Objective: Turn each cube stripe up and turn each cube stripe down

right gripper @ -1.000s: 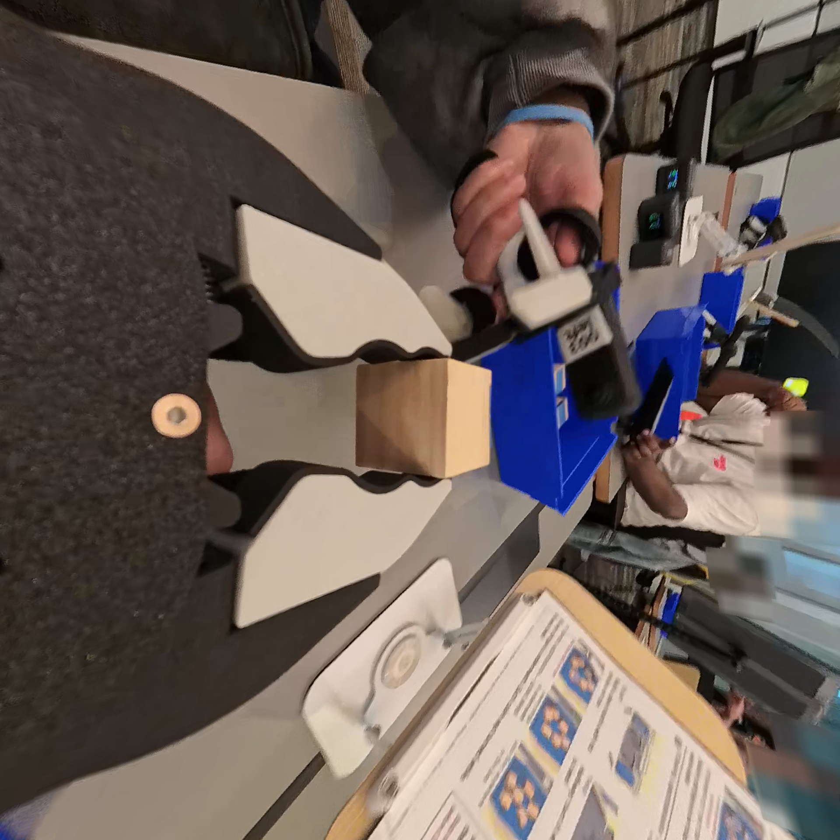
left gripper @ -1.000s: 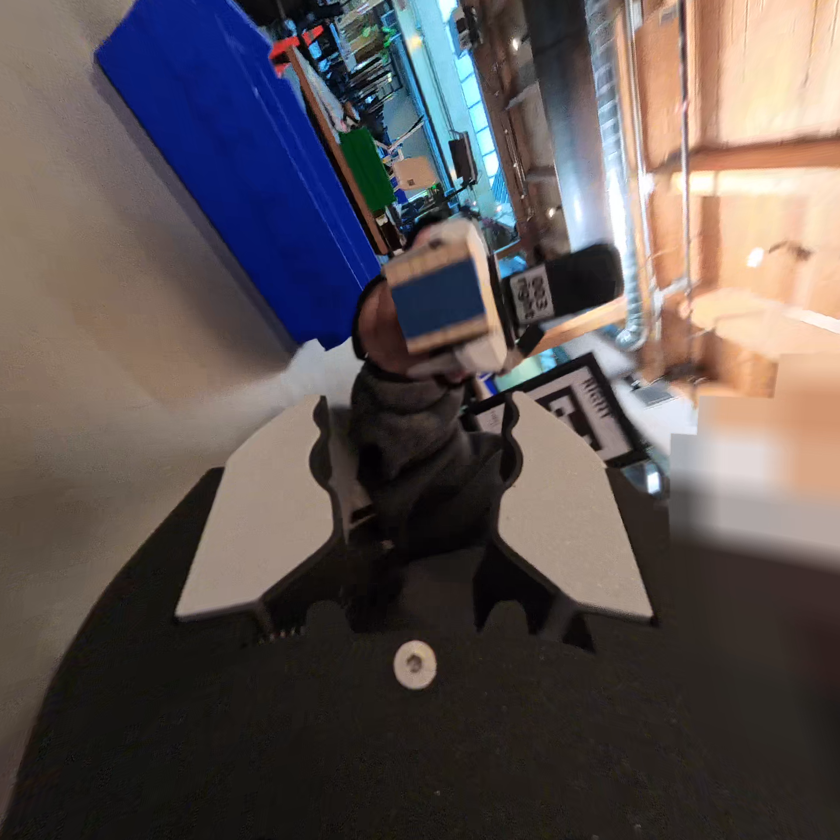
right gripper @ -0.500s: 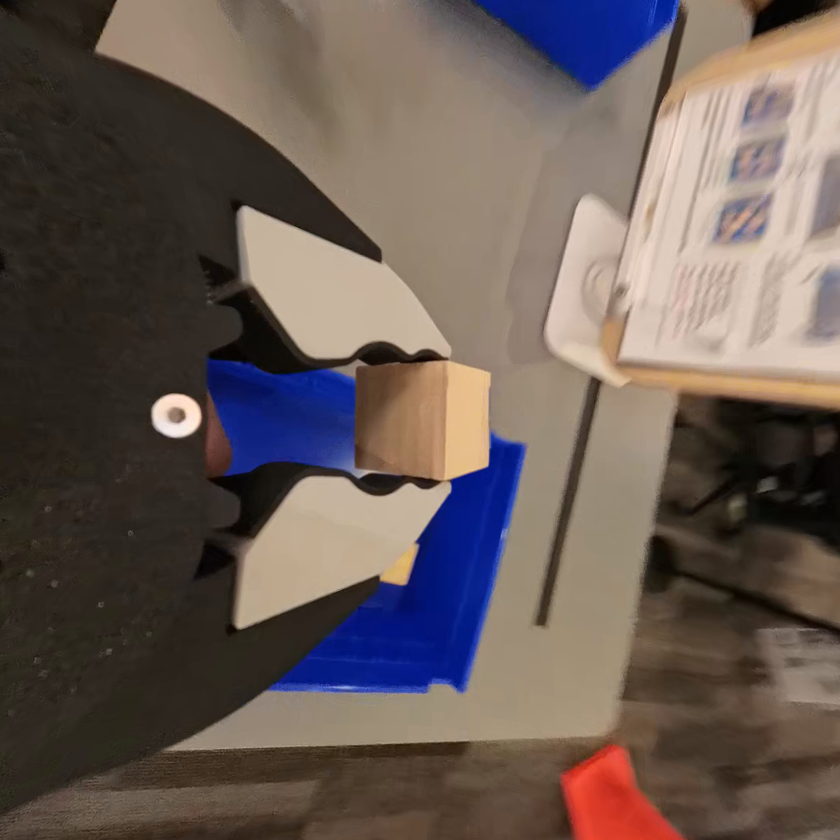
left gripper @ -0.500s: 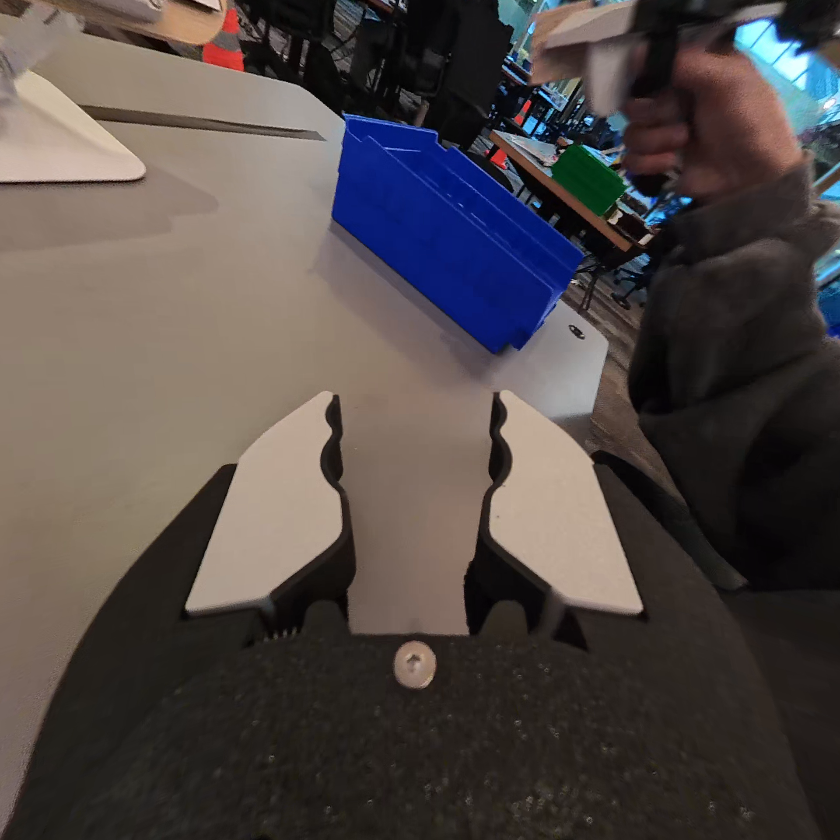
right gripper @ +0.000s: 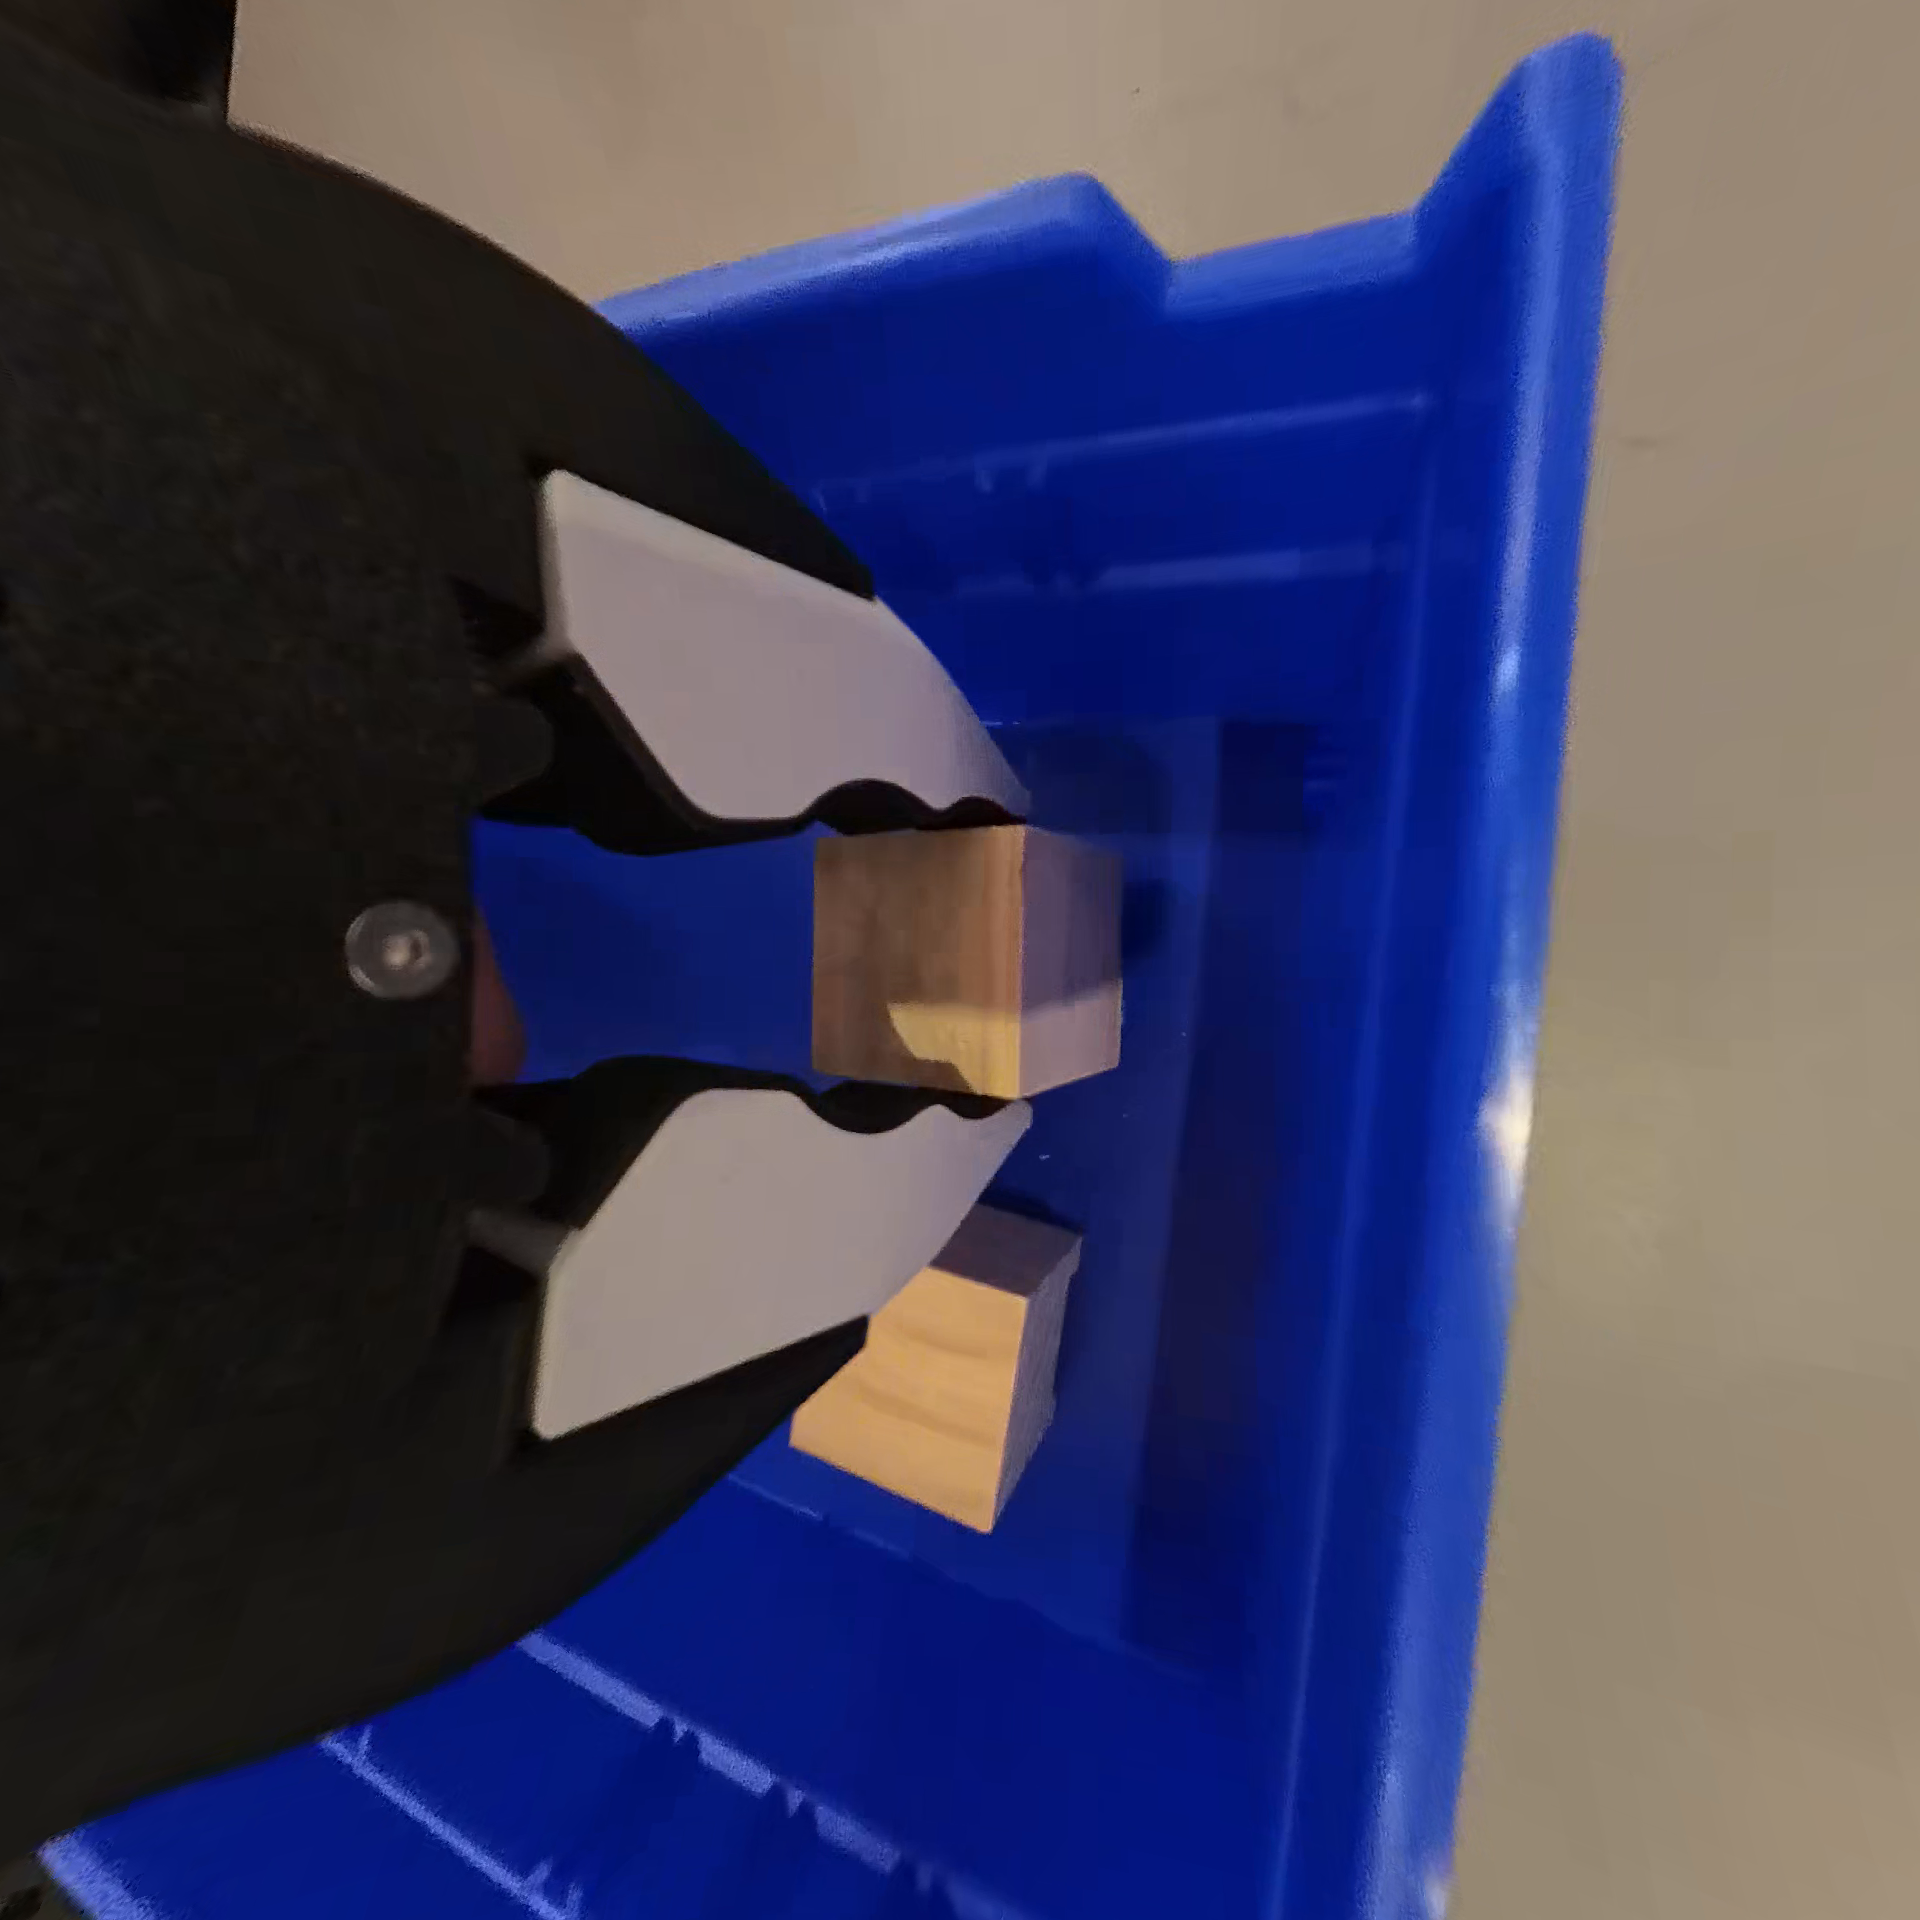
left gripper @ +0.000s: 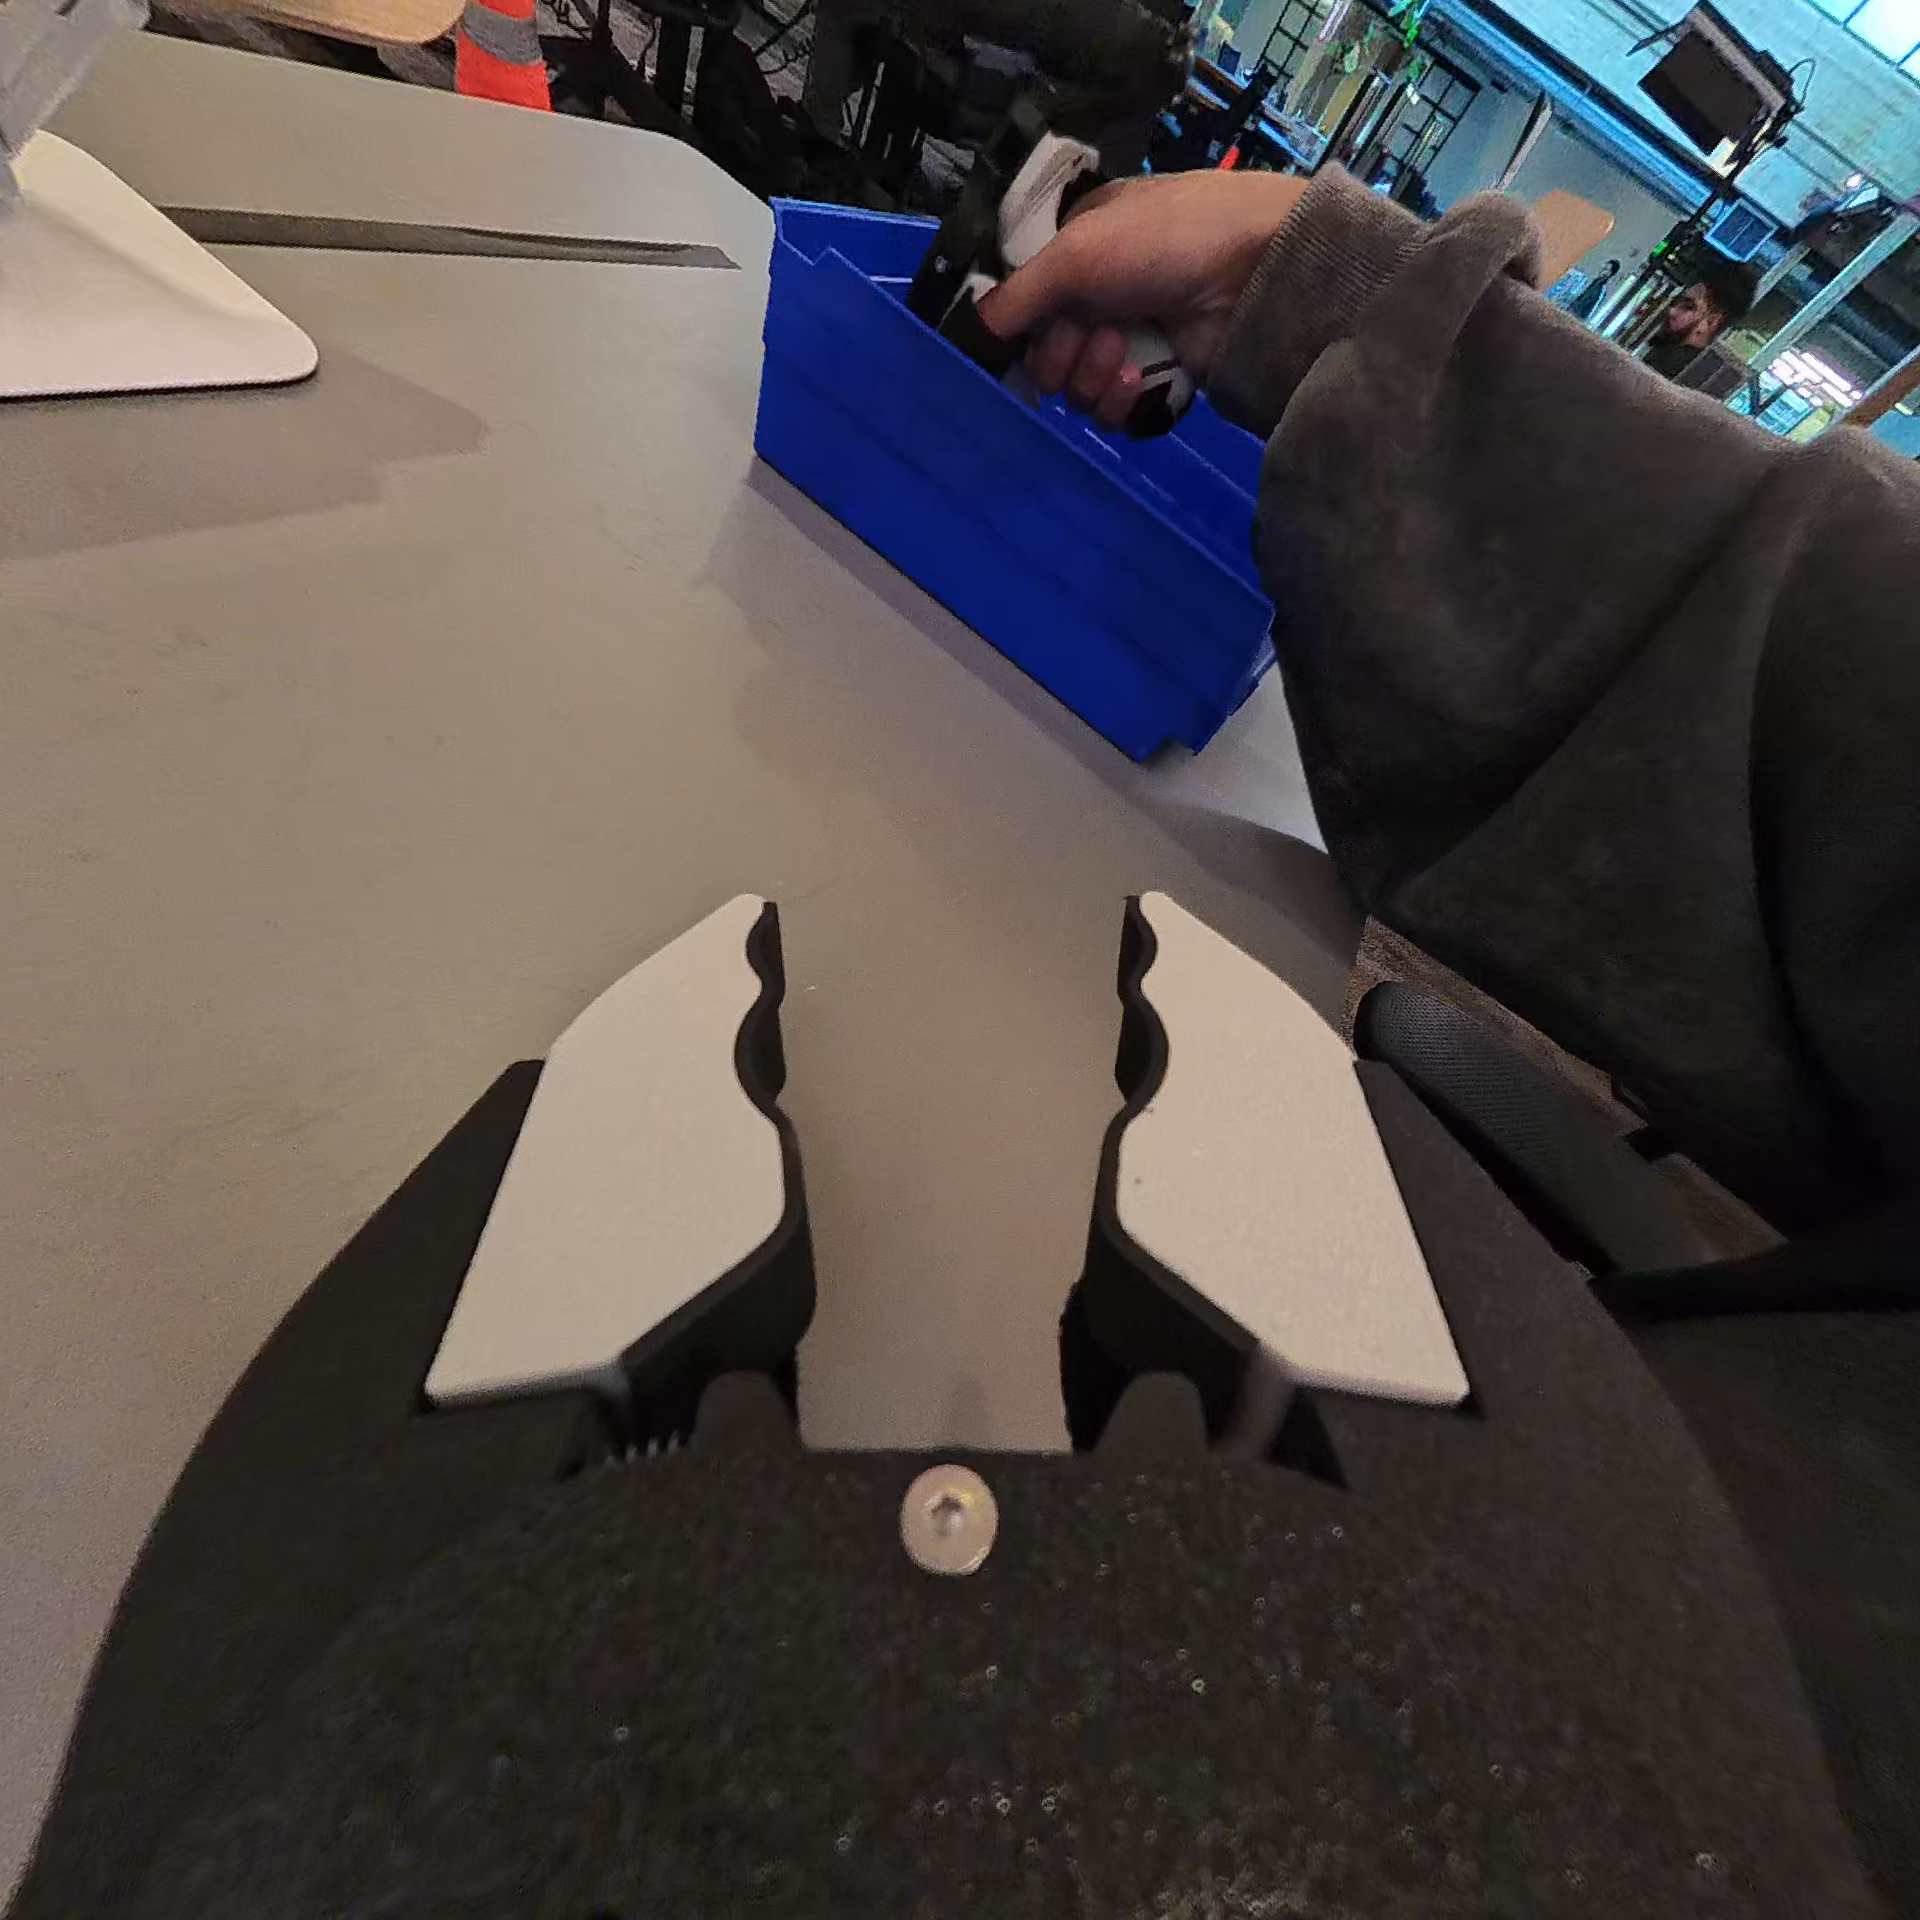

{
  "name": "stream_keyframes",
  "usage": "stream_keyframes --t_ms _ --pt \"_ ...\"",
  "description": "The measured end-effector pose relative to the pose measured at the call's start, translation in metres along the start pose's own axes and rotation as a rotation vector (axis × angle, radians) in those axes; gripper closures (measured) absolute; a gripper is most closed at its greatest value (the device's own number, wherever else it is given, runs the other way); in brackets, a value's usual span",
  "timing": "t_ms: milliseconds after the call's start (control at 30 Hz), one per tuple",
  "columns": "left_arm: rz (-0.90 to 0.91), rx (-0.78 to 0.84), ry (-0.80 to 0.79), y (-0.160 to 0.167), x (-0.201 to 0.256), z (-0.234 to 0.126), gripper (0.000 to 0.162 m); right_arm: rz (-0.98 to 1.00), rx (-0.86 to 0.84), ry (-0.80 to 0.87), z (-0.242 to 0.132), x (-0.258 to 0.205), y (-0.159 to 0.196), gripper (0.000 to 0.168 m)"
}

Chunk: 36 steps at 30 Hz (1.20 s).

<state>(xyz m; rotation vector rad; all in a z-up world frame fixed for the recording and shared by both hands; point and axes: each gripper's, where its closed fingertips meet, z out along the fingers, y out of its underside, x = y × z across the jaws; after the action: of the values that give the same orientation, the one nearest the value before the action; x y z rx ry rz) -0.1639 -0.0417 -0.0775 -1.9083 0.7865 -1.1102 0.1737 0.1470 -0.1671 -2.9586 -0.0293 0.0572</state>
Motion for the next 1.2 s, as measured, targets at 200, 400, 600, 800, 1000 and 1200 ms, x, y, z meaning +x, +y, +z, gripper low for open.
stream_keyframes --t_ms 200,400,600,800,1000,1200 --pt "-0.019 -0.011 0.013 0.002 0.001 0.002 0.101 0.048 -0.035 -0.018 0.016 0.006 0.004 0.123" --pt "0.004 -0.022 0.007 0.004 0.003 0.004 0.100 -0.021 0.182 -0.171 -0.046 -0.012 -0.011 0.109" --pt "0.069 0.022 -0.090 -0.007 -0.010 -0.005 0.099 -0.252 0.885 -0.402 -0.214 -0.094 0.019 0.115" --pt "0.174 0.064 -0.259 -0.015 -0.023 -0.012 0.097 -0.457 1.153 -0.594 -0.190 -0.213 0.126 0.116" --pt "0.170 0.025 -0.307 0.008 -0.026 -0.011 0.099 -0.564 1.117 -0.650 -0.107 -0.266 0.173 0.119" --pt "0.141 -0.004 -0.361 0.022 -0.037 -0.017 0.098 -0.587 1.177 -0.596 -0.110 -0.264 0.172 0.122"
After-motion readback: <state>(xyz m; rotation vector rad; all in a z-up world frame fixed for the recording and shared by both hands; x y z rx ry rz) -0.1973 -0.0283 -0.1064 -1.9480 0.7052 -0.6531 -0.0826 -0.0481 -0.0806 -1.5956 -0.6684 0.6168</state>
